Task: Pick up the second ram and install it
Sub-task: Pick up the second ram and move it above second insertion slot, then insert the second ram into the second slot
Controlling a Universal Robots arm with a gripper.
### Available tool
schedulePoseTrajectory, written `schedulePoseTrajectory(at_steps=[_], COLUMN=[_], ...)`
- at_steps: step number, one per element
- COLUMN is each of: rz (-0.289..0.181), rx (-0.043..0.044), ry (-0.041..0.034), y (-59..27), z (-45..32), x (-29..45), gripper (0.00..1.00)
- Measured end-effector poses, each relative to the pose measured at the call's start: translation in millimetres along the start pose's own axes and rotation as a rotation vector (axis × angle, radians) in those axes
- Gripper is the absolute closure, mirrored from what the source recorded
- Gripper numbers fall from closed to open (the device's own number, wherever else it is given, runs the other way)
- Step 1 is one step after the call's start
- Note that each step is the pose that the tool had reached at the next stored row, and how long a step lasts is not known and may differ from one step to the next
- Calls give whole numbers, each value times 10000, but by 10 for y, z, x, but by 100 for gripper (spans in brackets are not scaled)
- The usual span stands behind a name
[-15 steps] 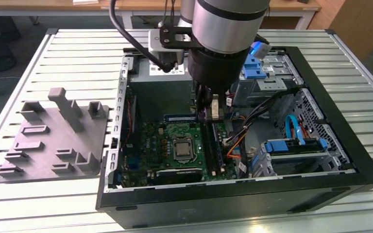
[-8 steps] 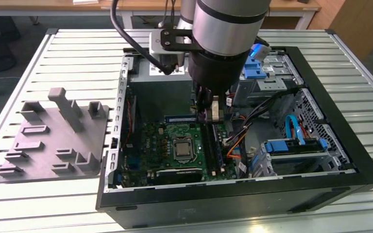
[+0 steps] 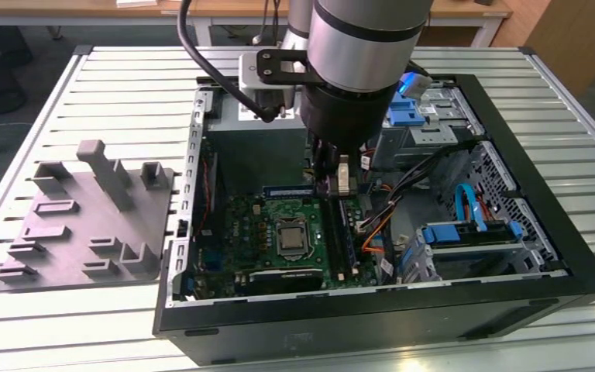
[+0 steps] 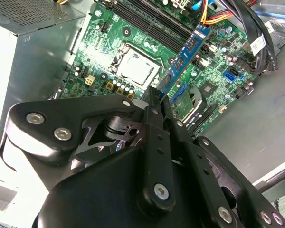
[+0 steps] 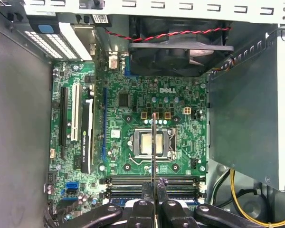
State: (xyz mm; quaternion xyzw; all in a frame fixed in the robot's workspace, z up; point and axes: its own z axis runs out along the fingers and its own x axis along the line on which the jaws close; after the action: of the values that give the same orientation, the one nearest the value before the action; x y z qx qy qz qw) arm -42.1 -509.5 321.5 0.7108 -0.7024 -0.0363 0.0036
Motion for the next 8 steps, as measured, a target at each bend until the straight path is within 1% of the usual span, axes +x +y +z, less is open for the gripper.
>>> schedulePoseTrajectory(at_steps=[8], rz=[0], rx=[0], ry=[0], y=[0], z=[2], x=[0], gripper=[86])
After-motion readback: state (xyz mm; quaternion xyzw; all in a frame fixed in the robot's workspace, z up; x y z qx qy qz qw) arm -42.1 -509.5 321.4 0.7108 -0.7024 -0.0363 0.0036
